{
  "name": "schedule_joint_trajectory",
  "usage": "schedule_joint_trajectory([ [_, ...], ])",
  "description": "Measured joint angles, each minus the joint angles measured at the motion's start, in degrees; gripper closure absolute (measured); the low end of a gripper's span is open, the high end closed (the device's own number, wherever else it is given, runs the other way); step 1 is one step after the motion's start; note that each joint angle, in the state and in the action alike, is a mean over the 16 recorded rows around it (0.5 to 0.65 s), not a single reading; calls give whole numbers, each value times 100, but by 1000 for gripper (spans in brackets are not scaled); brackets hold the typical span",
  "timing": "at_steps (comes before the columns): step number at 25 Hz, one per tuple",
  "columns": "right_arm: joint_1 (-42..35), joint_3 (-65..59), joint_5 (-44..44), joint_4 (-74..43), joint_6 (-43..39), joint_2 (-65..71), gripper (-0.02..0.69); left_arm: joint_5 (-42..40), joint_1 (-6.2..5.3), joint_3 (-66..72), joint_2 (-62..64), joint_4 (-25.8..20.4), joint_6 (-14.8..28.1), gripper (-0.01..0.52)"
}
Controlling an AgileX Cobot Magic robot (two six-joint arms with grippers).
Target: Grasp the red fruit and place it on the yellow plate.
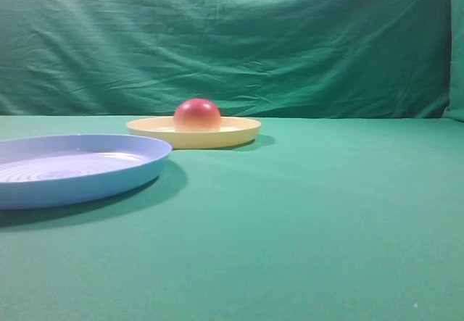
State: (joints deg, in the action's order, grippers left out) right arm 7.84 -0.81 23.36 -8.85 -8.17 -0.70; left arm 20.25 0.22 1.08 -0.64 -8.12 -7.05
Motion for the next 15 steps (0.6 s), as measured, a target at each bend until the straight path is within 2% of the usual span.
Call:
schedule_joint_trajectory([
  [15, -141, -43, -111, -64, 234, -1, 618, 0, 0, 0, 0, 0, 0, 357],
])
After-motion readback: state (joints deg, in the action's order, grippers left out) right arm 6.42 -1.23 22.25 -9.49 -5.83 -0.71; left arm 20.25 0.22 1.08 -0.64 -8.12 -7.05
